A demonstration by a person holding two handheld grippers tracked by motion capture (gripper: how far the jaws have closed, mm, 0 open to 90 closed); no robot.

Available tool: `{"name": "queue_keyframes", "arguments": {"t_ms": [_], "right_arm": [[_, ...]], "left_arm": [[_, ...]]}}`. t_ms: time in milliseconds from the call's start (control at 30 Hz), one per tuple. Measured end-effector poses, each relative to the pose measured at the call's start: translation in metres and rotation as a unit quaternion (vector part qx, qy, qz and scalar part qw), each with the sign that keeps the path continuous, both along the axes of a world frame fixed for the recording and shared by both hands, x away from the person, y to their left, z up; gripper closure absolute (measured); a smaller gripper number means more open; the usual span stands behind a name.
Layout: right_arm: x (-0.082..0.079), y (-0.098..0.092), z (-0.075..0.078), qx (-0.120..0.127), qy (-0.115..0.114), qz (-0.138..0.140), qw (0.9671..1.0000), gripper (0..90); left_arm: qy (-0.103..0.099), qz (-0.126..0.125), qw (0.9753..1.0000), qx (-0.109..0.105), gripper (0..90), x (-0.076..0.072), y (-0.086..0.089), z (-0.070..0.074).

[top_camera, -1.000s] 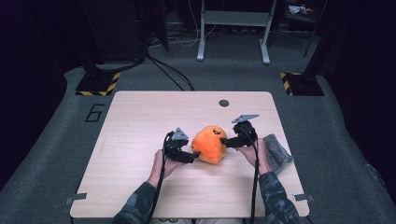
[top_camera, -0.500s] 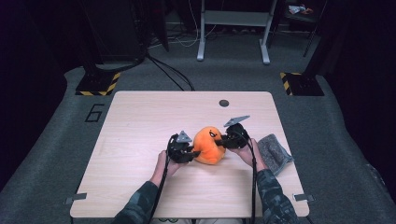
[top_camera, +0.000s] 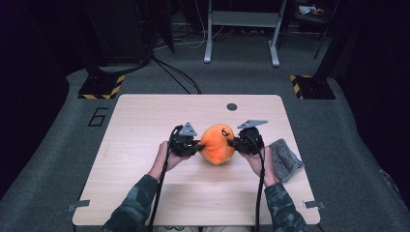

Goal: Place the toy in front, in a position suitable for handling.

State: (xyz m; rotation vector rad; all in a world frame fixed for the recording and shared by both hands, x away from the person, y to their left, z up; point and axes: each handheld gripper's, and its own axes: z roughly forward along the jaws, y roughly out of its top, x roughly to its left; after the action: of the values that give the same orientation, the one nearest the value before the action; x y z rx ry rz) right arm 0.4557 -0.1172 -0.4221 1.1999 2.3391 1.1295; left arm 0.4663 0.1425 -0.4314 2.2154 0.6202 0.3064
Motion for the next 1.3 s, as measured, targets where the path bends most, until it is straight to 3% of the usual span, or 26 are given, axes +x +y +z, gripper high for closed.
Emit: {"name": "queue_keyframes", "arguments": {"t_ms": [133, 300, 433, 533, 600, 667, 833, 933, 1033, 1167, 1300], "right_arm": [[-0.013, 0.005, 0.003, 0.005, 0.007, -0.032, 0.9994, 77.8], [-0.019, 0.008, -0.005, 0.007, 0.021, -0.065, 0.9977, 77.6], [-0.023, 0.009, -0.017, 0.025, 0.037, -0.086, 0.9953, 76.8], [-0.023, 0.012, -0.036, 0.021, 0.051, -0.096, 0.9938, 75.1], [-0.022, 0.012, -0.044, 0.034, 0.049, -0.103, 0.9929, 73.6], [-0.023, 0.010, -0.043, 0.038, 0.049, -0.109, 0.9922, 70.1], [-0.022, 0.005, -0.039, 0.043, 0.045, -0.107, 0.9924, 56.0], [-0.024, 0.002, -0.036, 0.040, 0.037, -0.101, 0.9934, 45.4], [-0.026, -0.001, -0.030, 0.031, 0.014, -0.089, 0.9954, 37.8], [-0.024, -0.008, -0.020, 0.017, -0.001, -0.076, 0.9970, 28.0], [-0.014, -0.015, -0.012, 0.001, -0.003, -0.061, 0.9981, 23.3]], "left_arm": [[-0.002, -0.023, 0.9995, 0.023, 76.3, 0.011, -0.001, 0.007], [0.012, -0.049, 0.9971, 0.056, 76.3, 0.023, -0.008, 0.007], [0.027, -0.062, 0.9950, 0.074, 76.1, 0.032, -0.013, -0.003], [0.042, -0.061, 0.9938, 0.083, 75.3, 0.039, -0.017, -0.019], [0.047, -0.052, 0.9955, 0.063, 73.7, 0.041, -0.014, -0.023], [0.049, -0.047, 0.9961, 0.057, 69.7, 0.042, -0.011, -0.024], [0.049, -0.008, 0.9980, 0.038, 47.5, 0.039, 0.000, -0.021], [0.042, 0.019, 0.9989, 0.006, 34.7, 0.032, 0.011, -0.022], [0.035, 0.047, 0.9981, -0.019, 29.9, 0.021, 0.019, -0.021], [0.028, 0.077, 0.9953, -0.053, 27.1, 0.003, 0.025, -0.017], [0.051, 0.084, 0.9930, -0.066, 24.3, -0.014, 0.020, -0.019]]}}
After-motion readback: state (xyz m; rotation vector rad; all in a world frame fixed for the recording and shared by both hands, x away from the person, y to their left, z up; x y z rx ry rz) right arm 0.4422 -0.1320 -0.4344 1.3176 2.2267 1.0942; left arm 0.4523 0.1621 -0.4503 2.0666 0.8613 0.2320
